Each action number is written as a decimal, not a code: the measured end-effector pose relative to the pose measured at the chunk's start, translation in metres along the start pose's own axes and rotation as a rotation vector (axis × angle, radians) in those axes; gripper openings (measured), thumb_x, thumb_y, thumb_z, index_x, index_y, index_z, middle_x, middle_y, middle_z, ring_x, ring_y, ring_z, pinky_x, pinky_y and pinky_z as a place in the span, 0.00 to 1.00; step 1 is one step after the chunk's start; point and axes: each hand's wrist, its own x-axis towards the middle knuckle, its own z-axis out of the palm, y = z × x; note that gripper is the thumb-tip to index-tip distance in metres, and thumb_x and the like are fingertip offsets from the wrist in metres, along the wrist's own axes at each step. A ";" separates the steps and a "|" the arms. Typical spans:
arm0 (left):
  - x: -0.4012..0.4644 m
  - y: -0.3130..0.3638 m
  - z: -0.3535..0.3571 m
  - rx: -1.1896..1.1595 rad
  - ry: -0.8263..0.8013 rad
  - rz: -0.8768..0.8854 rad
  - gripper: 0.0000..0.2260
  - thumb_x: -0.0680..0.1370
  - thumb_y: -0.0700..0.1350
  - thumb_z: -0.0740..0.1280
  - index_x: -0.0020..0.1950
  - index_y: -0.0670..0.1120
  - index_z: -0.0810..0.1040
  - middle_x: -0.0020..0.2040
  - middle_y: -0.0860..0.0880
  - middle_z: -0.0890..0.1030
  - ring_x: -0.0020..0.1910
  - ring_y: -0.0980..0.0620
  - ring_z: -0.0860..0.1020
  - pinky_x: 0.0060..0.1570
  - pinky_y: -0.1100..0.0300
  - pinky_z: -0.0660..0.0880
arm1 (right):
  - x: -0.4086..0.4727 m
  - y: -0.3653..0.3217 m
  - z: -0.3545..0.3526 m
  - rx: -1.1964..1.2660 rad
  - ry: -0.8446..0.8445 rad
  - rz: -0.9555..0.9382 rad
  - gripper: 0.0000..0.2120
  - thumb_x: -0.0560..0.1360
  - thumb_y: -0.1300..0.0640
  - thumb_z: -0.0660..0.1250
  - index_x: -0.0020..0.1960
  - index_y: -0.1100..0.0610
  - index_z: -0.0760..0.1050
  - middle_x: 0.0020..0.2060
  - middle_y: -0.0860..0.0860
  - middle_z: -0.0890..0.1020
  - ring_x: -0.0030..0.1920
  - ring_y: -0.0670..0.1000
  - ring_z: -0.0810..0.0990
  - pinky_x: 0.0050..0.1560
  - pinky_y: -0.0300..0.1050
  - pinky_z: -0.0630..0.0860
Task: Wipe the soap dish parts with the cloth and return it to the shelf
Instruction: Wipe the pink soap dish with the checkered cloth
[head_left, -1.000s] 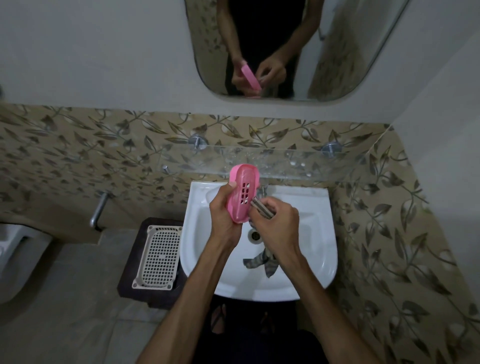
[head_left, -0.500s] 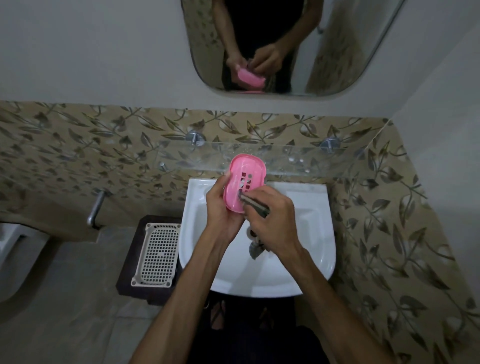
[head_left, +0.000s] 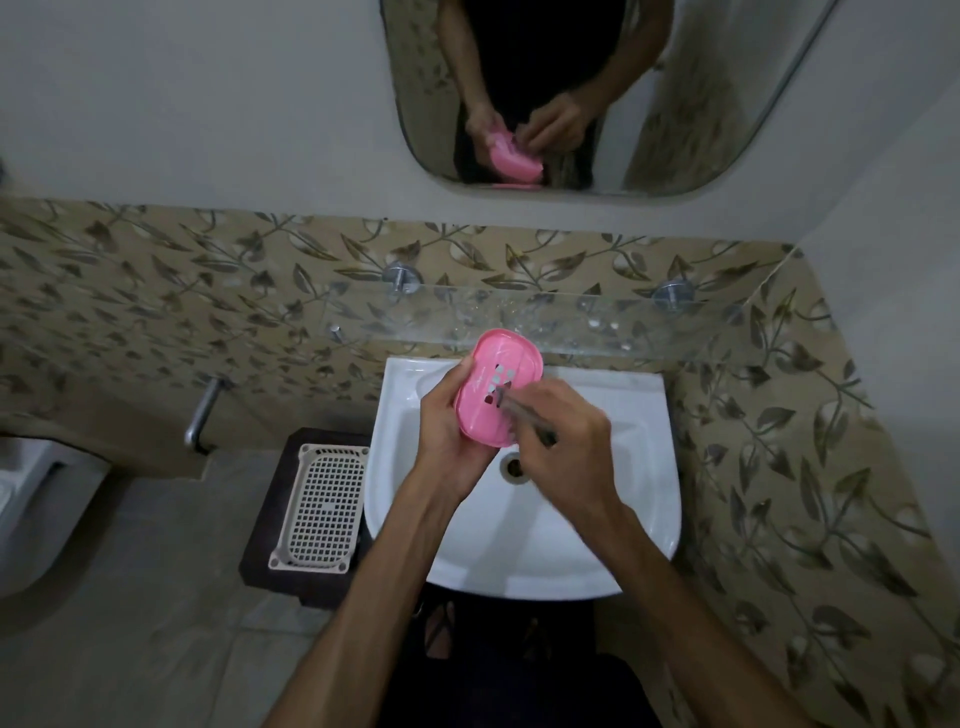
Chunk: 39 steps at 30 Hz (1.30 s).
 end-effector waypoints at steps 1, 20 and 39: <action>0.001 0.001 -0.001 -0.012 0.000 -0.013 0.31 0.82 0.54 0.65 0.78 0.34 0.68 0.68 0.33 0.74 0.64 0.37 0.75 0.68 0.46 0.71 | -0.004 -0.004 0.002 -0.005 -0.053 -0.069 0.15 0.74 0.71 0.72 0.56 0.57 0.88 0.51 0.52 0.87 0.50 0.51 0.86 0.49 0.49 0.84; 0.008 0.001 -0.004 -0.014 0.043 0.094 0.28 0.83 0.52 0.62 0.76 0.33 0.71 0.73 0.29 0.73 0.69 0.31 0.74 0.66 0.42 0.72 | -0.008 -0.001 -0.002 -0.001 -0.091 0.070 0.15 0.72 0.73 0.71 0.54 0.59 0.86 0.50 0.53 0.87 0.48 0.52 0.86 0.48 0.47 0.83; 0.016 -0.006 -0.008 0.134 0.042 0.160 0.18 0.83 0.50 0.62 0.56 0.39 0.88 0.59 0.33 0.84 0.56 0.36 0.84 0.61 0.43 0.79 | -0.008 0.005 -0.003 -0.023 -0.124 0.126 0.09 0.70 0.71 0.71 0.44 0.60 0.85 0.44 0.52 0.85 0.42 0.52 0.84 0.43 0.52 0.82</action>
